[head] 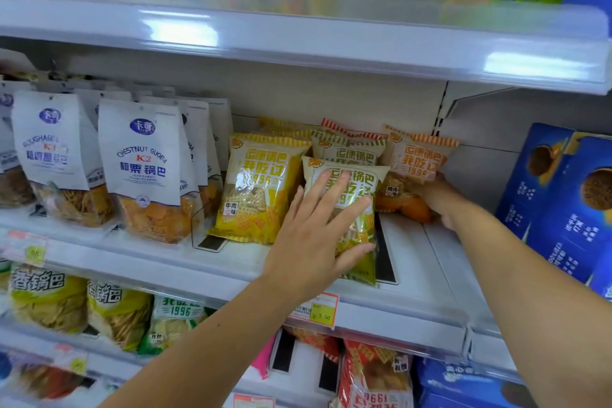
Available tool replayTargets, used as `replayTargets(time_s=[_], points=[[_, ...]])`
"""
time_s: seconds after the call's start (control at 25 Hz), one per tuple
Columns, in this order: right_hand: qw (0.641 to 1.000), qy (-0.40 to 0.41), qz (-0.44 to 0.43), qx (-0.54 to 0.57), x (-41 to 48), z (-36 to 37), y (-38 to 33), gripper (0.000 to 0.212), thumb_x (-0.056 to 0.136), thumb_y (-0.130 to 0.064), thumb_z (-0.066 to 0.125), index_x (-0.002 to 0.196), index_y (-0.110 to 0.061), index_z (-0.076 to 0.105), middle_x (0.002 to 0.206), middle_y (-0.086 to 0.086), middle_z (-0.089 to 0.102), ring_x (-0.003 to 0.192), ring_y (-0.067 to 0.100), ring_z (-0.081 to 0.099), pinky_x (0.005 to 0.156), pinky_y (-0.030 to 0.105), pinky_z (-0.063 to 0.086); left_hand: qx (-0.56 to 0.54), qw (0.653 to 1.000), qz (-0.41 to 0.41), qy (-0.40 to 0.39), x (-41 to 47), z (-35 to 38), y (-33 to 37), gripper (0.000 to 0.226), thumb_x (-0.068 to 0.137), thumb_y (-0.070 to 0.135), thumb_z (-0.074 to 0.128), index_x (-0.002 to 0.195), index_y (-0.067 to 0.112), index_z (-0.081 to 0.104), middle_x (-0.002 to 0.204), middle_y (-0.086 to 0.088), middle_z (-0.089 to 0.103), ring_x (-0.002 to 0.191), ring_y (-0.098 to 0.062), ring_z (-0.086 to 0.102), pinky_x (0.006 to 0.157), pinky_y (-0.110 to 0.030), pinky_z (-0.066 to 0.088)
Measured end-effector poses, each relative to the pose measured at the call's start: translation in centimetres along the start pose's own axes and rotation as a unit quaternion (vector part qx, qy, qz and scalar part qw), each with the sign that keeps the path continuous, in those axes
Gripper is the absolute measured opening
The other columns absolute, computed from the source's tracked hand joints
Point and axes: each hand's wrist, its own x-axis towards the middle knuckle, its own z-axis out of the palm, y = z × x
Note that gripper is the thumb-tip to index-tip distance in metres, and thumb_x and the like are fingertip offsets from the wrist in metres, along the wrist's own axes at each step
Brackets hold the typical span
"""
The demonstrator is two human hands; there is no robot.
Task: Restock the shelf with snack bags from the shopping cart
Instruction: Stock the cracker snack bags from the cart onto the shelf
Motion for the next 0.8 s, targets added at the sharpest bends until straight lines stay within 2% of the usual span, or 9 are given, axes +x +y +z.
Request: replayTargets(time_s=[0.12,0.2,0.24,0.36,0.44,0.52,0.64,0.72,0.8], points=[[1.000,-0.001,-0.005,-0.012,-2.0,-0.2,-0.6,0.062,0.090,-0.026,0.067,0.142,-0.013,0.037,0.137,0.001,0.052,0.124,0.022,0.050,0.095,0.031,0.041,-0.020,1.000,-0.001,-0.004,0.0,-0.3,-0.1,0.058,0.096,0.061,0.032,0.148,0.034,0.035,0.164,0.002,0.011,0.152,-0.017,-0.003,0.122,-0.050,0.012],[0.999,0.041,0.016,-0.027,-4.7,-0.2,-1.7,0.077,0.089,-0.031,0.067,0.147,-0.008,0.022,0.142,0.010,0.047,0.126,0.028,0.047,0.089,0.031,0.040,-0.048,0.999,-0.009,-0.002,-0.7,-0.9,-0.4,0.058,0.097,0.059,0.035,0.149,0.034,0.033,0.164,0.004,0.009,0.152,-0.015,-0.004,0.122,-0.050,0.009],[0.996,0.063,0.022,-0.059,-6.7,-0.2,-2.5,0.074,0.092,-0.031,0.063,0.147,-0.007,0.021,0.142,0.012,0.045,0.125,0.029,0.047,0.085,0.031,0.038,-0.061,0.998,-0.012,0.000,-1.4,-1.3,-0.6,0.057,0.098,0.057,0.036,0.149,0.033,0.033,0.164,0.004,0.008,0.152,-0.014,-0.004,0.122,-0.050,0.010],[0.979,0.123,-0.073,-0.145,-12.6,0.3,-3.7,0.045,0.097,-0.027,0.052,0.137,-0.010,0.044,0.132,0.012,0.054,0.110,0.025,0.052,0.081,0.027,0.036,-0.110,0.994,-0.005,0.022,-4.8,-2.7,-1.5,0.055,0.099,0.051,0.039,0.149,0.029,0.036,0.164,0.003,0.013,0.152,-0.015,0.002,0.122,-0.048,0.013],[0.962,0.181,-0.177,-0.104,-17.4,2.2,-3.4,0.032,0.095,-0.016,0.051,0.126,-0.014,0.059,0.119,0.004,0.063,0.108,0.022,0.058,0.086,0.025,0.041,-0.142,0.989,0.002,0.040,-8.3,-3.8,-2.4,0.052,0.099,0.043,0.045,0.146,0.022,0.043,0.161,-0.001,0.025,0.151,-0.017,0.014,0.121,-0.046,0.019],[0.953,0.192,-0.234,-0.016,-22.4,5.4,-2.1,0.030,0.088,-0.006,0.046,0.100,-0.023,0.068,0.096,-0.006,0.068,0.093,0.015,0.064,0.082,0.027,0.050,-0.163,0.985,0.013,0.053,-12.8,-4.6,-3.7,0.045,0.098,0.035,0.048,0.137,0.014,0.054,0.152,-0.004,0.042,0.143,-0.019,0.035,0.118,-0.039,0.028],[0.959,0.098,-0.264,0.023,-30.1,13.0,1.7,0.031,0.079,-0.007,0.043,0.071,-0.031,0.061,0.076,-0.011,0.064,0.067,0.014,0.063,0.065,0.032,0.052,-0.197,0.980,-0.004,0.011,-22.5,-4.1,-6.3,0.034,0.095,0.024,0.052,0.122,0.008,0.065,0.132,-0.007,0.061,0.121,-0.024,0.057,0.107,-0.033,0.041],[0.968,0.014,-0.249,0.007,-34.2,18.2,6.8,0.026,0.079,-0.010,0.043,0.071,-0.026,0.062,0.076,-0.010,0.062,0.065,0.016,0.060,0.060,0.033,0.050,-0.212,0.974,-0.049,-0.062,-29.4,-2.9,-8.1,0.032,0.095,0.023,0.052,0.120,0.010,0.066,0.130,-0.005,0.063,0.114,-0.022,0.060,0.099,-0.031,0.046],[0.981,-0.073,-0.174,-0.035,-37.3,23.6,13.3,0.023,0.081,-0.013,0.045,0.073,-0.023,0.064,0.076,-0.009,0.061,0.069,0.015,0.060,0.062,0.032,0.049,-0.217,0.955,-0.136,-0.151,-36.8,-1.2,-9.7,0.034,0.094,0.027,0.048,0.122,0.015,0.065,0.132,-0.002,0.061,0.115,-0.019,0.058,0.096,-0.032,0.048]])
